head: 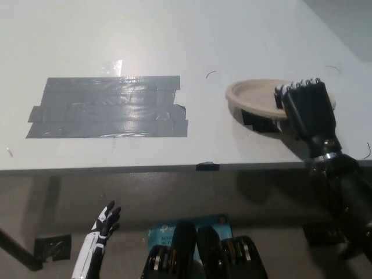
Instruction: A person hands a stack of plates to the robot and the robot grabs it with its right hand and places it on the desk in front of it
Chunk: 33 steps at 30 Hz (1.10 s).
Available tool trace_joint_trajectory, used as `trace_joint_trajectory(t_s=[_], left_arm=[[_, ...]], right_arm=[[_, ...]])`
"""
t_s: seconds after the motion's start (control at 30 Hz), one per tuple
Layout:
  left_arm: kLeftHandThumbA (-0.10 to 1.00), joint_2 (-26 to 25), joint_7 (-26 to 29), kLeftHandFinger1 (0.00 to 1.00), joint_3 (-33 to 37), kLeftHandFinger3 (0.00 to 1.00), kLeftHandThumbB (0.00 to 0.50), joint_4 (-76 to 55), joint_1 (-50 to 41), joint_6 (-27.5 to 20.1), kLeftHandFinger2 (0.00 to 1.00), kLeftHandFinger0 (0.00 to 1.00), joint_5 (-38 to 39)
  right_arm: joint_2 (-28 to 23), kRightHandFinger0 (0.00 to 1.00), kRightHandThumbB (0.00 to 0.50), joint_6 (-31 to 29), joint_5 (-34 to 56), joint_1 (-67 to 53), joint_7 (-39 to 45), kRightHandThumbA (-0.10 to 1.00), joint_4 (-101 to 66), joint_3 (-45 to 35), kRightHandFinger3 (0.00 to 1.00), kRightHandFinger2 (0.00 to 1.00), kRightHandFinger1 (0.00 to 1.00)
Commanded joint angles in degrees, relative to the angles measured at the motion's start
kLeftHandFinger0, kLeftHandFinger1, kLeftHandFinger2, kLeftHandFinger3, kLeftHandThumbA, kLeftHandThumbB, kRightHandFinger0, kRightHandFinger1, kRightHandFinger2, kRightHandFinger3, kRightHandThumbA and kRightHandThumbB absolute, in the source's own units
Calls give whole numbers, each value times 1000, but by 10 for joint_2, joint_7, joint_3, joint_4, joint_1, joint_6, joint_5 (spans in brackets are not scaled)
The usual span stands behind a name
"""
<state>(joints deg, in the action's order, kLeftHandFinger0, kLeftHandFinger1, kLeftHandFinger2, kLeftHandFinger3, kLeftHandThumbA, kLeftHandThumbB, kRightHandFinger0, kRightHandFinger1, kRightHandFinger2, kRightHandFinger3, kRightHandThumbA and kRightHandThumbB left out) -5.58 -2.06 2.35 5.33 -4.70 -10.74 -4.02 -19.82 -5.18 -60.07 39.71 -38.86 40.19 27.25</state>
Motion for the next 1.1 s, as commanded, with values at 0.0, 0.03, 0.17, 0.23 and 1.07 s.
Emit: trace_joint_trajectory(t_s=[0.0,0.03,0.17,0.23,1.07], left_arm=[[1000,-7,-9,1000,5,1000,142,-10,0,-5,1000,1000,-4],[1000,-7,-8,1000,6,1000,139,-10,0,-4,1000,1000,-5],[1000,-6,-7,1000,7,1000,131,-12,1,-2,1000,1000,-5],[1000,-6,-6,1000,8,1000,143,-12,1,0,1000,1000,-8],[1000,-10,-9,1000,6,1000,159,-14,16,11,1000,1000,-4]], right_arm=[[-19,0,28,-9,-51,55,-80,779,57,38,123,67,0],[-19,0,30,-2,-53,58,-79,816,64,46,133,85,0],[-22,0,26,1,-48,61,-76,825,69,57,75,67,0],[-23,0,40,-2,-33,63,-70,828,70,54,61,73,0],[-171,1000,500,241,880,34,777,818,-508,-80,1000,1000,1000]])
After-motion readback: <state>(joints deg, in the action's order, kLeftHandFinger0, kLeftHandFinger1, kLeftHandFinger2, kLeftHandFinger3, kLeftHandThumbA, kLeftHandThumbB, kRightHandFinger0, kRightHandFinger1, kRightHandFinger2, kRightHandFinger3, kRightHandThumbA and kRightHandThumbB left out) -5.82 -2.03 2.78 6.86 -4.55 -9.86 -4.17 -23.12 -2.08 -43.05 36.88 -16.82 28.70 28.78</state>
